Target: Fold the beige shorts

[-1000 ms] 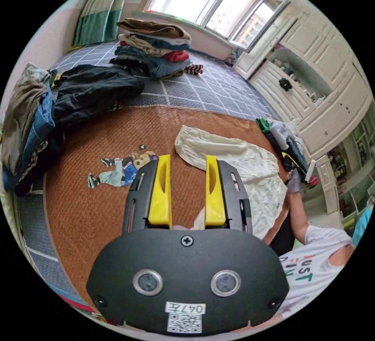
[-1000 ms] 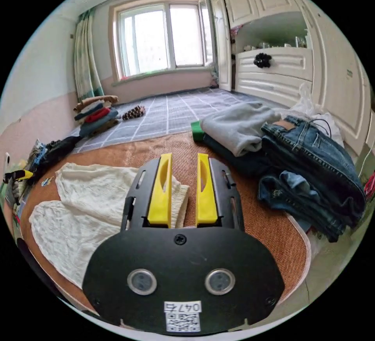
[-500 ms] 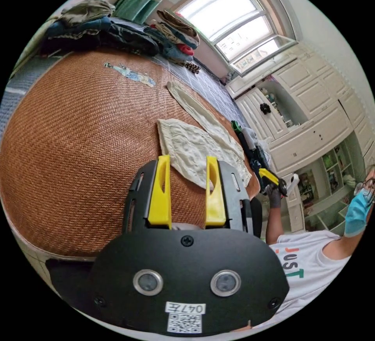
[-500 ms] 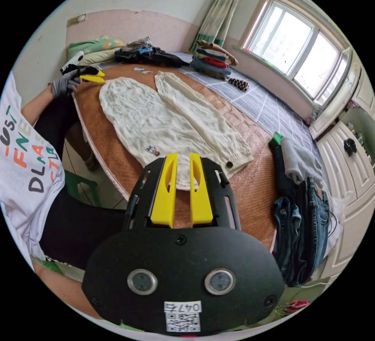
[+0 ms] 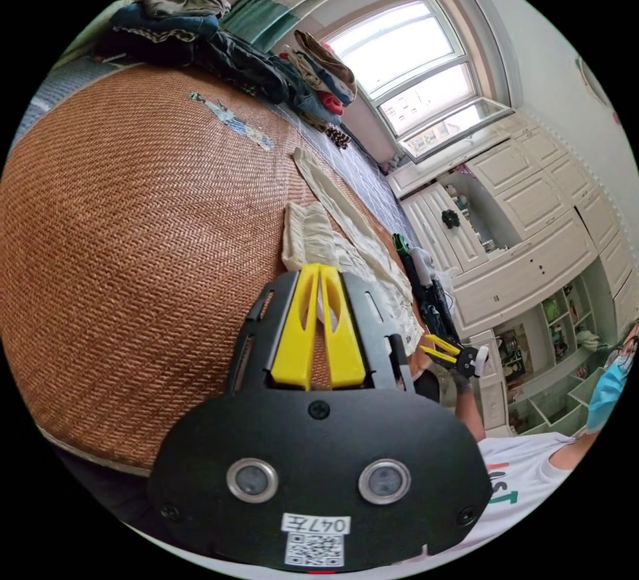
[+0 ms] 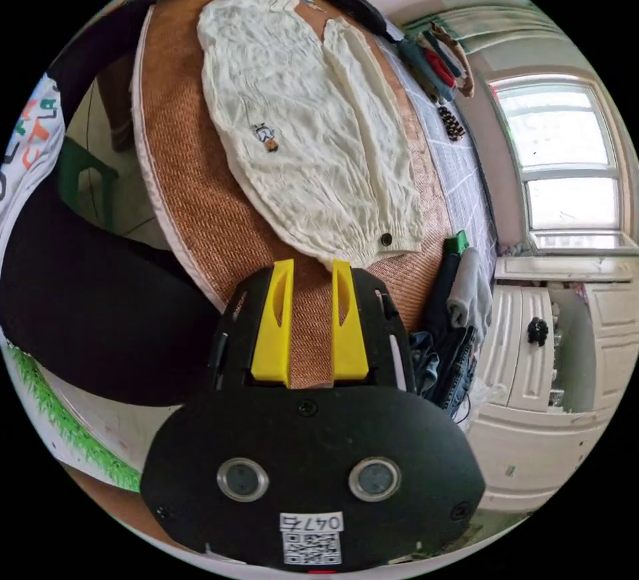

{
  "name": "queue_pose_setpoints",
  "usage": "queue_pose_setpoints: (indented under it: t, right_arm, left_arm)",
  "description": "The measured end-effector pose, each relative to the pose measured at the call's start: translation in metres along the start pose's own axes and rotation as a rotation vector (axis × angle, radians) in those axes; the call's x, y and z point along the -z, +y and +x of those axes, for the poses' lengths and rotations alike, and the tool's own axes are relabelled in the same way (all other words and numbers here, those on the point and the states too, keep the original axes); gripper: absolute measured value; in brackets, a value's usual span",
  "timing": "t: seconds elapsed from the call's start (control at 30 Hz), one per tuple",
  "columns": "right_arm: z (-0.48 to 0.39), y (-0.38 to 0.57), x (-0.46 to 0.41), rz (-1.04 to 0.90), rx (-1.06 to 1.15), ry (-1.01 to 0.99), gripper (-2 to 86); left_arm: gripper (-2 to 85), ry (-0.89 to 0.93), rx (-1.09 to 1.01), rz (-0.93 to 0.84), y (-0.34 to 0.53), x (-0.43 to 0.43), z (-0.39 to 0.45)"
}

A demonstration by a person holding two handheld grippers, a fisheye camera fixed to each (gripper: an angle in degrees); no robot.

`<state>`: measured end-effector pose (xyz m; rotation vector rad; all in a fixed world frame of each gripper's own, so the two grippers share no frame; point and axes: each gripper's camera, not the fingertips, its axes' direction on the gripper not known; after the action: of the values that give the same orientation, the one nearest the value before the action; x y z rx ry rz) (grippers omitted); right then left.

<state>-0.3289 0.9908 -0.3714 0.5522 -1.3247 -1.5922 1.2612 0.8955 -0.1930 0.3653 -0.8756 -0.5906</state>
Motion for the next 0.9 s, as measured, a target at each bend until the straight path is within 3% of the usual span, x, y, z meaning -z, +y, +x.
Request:
queue_pose_setpoints:
  t: [0.2,0.27,0.33,0.4,0.57,0.73,0.9]
  right_arm:
    - [-0.002,-0.041,0.023,-0.041,0.103,0.103,-0.1]
    - [0.0,-0.05,0.026,-0.073,0.116,0.075,-0.4]
    - [0.0,-0.054,0.033,-0.089,0.119,0.045,-0.5]
    - [0.0,-0.052,0.049,-0.084,0.107,0.011,-0.5]
    - [0.002,-0.045,0.087,-0.021,0.07,-0.039,0.1]
    - [0.022,-0.04,0.095,0.031,-0.009,0.05,4.6]
    - [0.027,-0.042,0.07,-0.021,0.05,0.082,5.7]
  left_arm:
    - [-0.4,-0.027,0.041,0.151,0.023,0.038,-0.019]
    - [0.5,-0.051,0.037,0.107,0.027,0.042,-0.018]
    - [8.2,0.011,0.057,0.005,0.039,0.033,-0.016]
    - [10.6,0.075,0.086,-0.048,0.052,0.021,-0.013]
    - [11.3,0.148,0.129,-0.101,0.077,-0.025,0.008]
    - [10.5,0.064,0.209,-0.021,0.088,-0.058,0.015]
    - [5.7,-0.058,0.131,0.028,0.1,-0.062,0.048]
